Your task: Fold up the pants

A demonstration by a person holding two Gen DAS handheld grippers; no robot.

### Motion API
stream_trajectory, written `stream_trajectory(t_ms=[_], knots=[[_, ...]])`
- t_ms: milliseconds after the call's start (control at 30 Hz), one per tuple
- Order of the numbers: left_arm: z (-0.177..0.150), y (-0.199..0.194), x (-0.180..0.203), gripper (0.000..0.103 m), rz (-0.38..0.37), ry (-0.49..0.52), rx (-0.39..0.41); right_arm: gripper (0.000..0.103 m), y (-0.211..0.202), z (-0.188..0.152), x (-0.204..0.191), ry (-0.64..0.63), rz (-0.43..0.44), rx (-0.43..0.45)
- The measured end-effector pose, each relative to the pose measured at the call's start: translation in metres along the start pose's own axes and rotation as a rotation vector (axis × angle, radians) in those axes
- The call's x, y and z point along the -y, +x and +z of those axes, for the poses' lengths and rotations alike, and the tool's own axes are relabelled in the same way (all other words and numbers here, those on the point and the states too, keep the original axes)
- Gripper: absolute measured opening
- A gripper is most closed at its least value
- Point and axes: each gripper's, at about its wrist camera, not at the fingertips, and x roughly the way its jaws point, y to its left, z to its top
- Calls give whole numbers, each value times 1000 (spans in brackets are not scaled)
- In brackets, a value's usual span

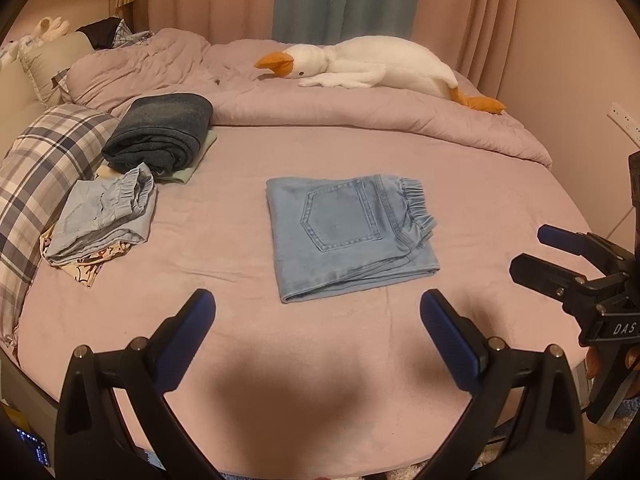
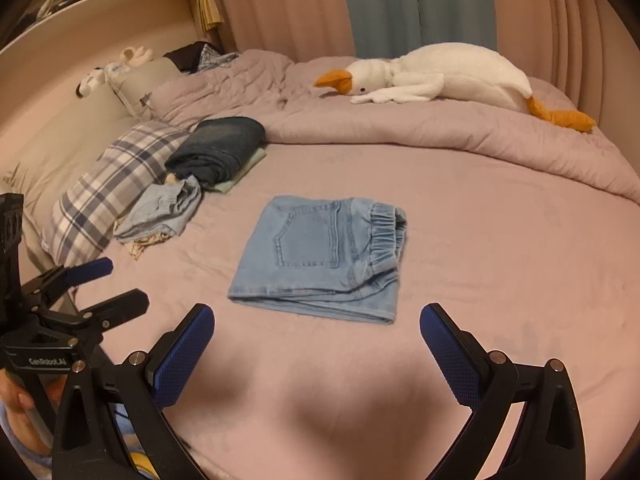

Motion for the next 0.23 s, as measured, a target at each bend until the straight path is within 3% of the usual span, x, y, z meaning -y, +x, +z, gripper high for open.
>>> stream_trajectory(t_ms=[233], knots=[[0, -3, 4, 102, 1, 0, 6, 102, -4, -1, -5, -14, 7, 6]])
